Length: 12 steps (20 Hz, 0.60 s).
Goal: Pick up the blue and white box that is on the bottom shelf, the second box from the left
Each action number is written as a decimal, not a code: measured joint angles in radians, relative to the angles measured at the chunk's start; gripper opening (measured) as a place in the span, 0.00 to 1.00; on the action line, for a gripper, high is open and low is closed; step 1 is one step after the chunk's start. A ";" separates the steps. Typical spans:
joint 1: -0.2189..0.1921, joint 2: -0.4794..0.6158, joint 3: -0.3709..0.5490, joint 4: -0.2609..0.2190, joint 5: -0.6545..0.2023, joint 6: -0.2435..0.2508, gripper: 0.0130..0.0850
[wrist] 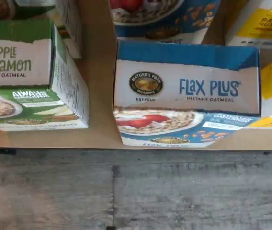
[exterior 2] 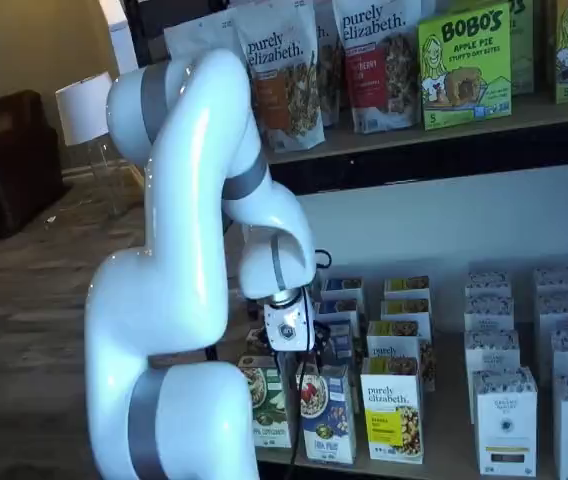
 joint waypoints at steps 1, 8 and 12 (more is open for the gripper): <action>0.001 0.008 -0.008 0.004 -0.001 -0.002 1.00; 0.001 0.066 -0.087 0.048 0.039 -0.045 1.00; -0.007 0.099 -0.132 0.043 0.046 -0.049 1.00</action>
